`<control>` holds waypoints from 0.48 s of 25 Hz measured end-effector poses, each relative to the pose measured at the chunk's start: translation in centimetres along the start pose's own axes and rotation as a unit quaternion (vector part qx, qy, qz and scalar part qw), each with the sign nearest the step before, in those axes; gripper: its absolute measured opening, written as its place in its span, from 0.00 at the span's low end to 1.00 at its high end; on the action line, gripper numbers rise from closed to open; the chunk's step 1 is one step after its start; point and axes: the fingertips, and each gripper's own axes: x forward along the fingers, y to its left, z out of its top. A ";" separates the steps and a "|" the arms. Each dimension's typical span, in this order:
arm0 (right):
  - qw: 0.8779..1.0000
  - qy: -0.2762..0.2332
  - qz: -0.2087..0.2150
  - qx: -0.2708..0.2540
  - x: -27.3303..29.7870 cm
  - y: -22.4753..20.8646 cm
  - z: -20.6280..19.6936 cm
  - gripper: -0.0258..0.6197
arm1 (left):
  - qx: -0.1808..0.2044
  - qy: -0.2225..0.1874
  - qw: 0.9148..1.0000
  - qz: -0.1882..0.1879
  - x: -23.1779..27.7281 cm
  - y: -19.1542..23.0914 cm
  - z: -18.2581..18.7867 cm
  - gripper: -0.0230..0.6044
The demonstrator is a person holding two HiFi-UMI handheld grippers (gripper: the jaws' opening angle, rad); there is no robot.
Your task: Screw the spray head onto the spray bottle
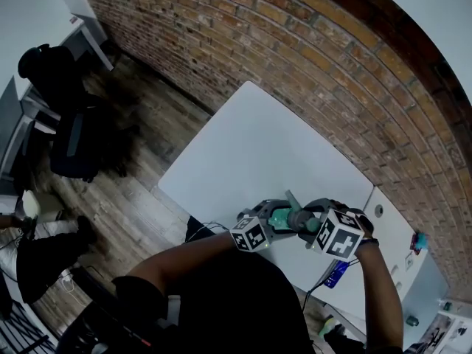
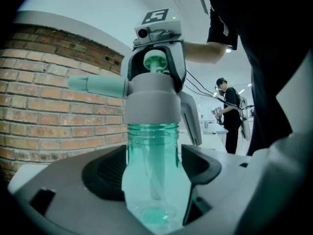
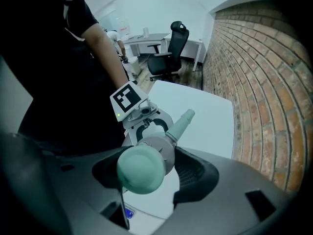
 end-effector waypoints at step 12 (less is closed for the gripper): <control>0.990 -0.055 -0.020 0.126 -0.1 -0.4 -0.2 0.45 | -0.004 0.002 1.000 -0.004 0.2 0.1 -0.1 0.57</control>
